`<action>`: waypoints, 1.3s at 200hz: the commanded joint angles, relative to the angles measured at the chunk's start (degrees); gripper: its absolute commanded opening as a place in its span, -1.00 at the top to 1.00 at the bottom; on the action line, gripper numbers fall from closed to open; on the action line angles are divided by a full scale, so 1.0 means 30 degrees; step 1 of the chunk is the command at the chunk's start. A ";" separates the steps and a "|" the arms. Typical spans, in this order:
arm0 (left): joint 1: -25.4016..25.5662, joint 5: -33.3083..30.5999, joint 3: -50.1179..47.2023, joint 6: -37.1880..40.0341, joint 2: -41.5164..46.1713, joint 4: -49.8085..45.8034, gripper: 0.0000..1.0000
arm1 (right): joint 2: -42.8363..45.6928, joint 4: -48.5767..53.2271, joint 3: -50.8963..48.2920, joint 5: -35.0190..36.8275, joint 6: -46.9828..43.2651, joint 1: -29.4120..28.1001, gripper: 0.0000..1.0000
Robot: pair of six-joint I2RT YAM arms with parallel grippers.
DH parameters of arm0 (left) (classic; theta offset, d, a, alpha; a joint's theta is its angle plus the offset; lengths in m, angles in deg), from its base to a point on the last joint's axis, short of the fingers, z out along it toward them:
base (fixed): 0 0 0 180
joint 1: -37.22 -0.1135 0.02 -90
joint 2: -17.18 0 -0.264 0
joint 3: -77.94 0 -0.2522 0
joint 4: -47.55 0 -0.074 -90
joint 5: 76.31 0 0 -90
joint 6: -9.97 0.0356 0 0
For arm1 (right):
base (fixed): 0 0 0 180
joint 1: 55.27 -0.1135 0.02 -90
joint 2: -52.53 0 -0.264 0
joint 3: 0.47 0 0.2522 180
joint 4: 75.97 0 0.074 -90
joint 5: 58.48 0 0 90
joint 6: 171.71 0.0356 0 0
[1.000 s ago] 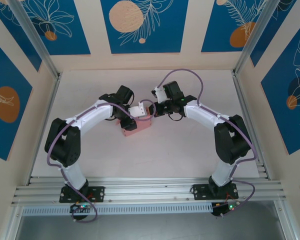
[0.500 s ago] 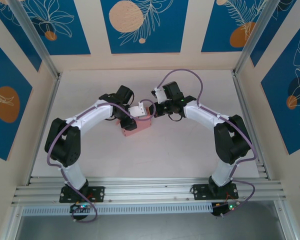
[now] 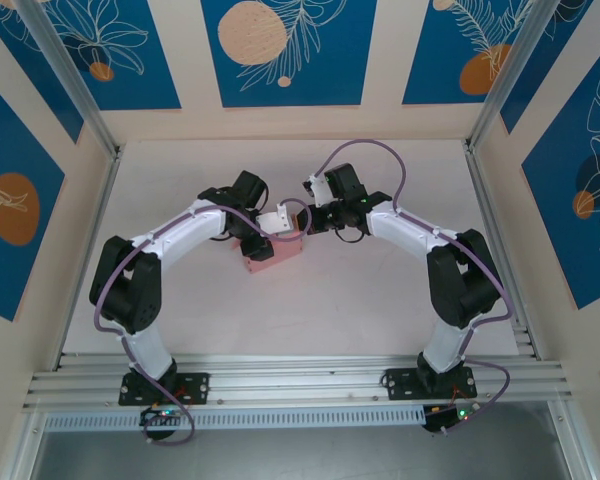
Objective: Fold the paper box
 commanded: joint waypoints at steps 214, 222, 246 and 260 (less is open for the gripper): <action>-0.0220 -0.1434 -0.3170 -0.2385 0.5304 0.3506 -0.47 | -0.0574 0.3570 0.0863 0.4100 0.0135 -0.0394 1.00; -0.0233 -0.1823 -0.3592 -0.2708 0.5952 0.3708 -0.37 | -0.0590 0.3577 0.0886 0.4078 0.0182 -0.0418 1.00; -0.0212 -0.3314 -0.4477 -0.3694 0.7160 0.3537 -0.03 | -0.0602 0.3622 0.1117 0.4027 0.0170 -0.0492 1.00; -0.0223 -0.4000 -0.4521 -0.4214 0.7288 0.2578 0.04 | -0.0634 0.3680 0.1308 0.4031 0.0103 -0.0583 1.00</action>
